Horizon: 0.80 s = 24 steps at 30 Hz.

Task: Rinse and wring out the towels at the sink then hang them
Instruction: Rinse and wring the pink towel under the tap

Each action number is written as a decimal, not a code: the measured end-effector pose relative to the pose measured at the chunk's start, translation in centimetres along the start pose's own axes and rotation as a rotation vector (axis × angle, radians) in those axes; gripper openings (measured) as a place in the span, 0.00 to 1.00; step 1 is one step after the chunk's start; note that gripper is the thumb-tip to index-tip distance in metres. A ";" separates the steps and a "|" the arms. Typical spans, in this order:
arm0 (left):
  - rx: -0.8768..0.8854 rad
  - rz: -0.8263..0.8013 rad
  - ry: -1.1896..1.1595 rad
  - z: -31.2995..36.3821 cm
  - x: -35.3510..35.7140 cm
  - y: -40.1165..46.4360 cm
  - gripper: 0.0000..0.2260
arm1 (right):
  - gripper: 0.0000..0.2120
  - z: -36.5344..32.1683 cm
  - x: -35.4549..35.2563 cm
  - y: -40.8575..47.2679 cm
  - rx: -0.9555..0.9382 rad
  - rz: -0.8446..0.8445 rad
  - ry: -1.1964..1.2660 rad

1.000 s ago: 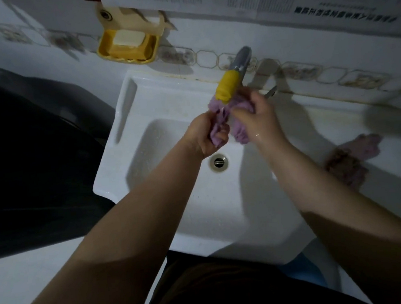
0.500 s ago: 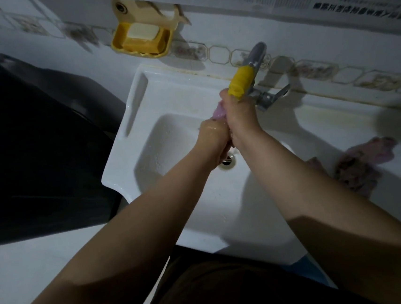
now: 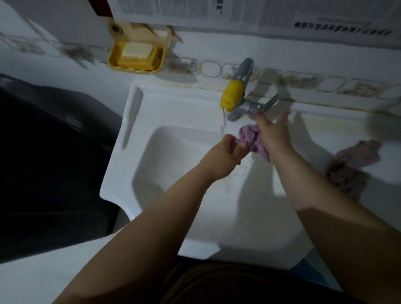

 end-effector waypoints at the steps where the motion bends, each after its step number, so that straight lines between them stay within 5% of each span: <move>1: 0.006 -0.004 0.025 0.0 0.2 0.4 0.18 | 0.41 -1.1 0.1 0.6 -0.069 -0.032 -0.063; 6: -0.045 -0.007 0.316 -1.1 -1.2 0.7 0.25 | 0.42 -3.9 0.3 1.4 -0.170 -0.276 -0.352; 9: -0.076 -0.009 0.687 -2.6 -3.3 -0.1 0.30 | 0.23 -2.4 -0.2 -0.7 -0.097 -0.642 -0.624; 12: -0.032 -0.030 0.926 -3.6 -5.2 -1.0 0.26 | 0.26 1.2 0.5 -3.4 0.063 -0.954 -0.881; 15: -0.099 -0.132 1.017 -5.7 -6.2 -1.9 0.19 | 0.19 3.6 0.3 -4.1 0.201 -1.061 -0.787; 20: -0.320 -0.370 0.596 -9.2 -4.6 -3.2 0.16 | 0.25 4.5 -0.6 -2.5 0.351 -0.930 -0.433; 24: -0.441 -0.545 -0.099 -10.8 -0.8 -5.6 0.25 | 0.27 3.4 0.8 -1.5 0.293 -0.552 -0.440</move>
Point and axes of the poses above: each hand's wrist, its own y-axis towards the middle knuckle, its own x-axis out of the palm, z = x × y, the point moved 7 cm from there along y, towards the middle knuckle, and after that the axes turned 15 degrees about -z, right-handed, at the moved point
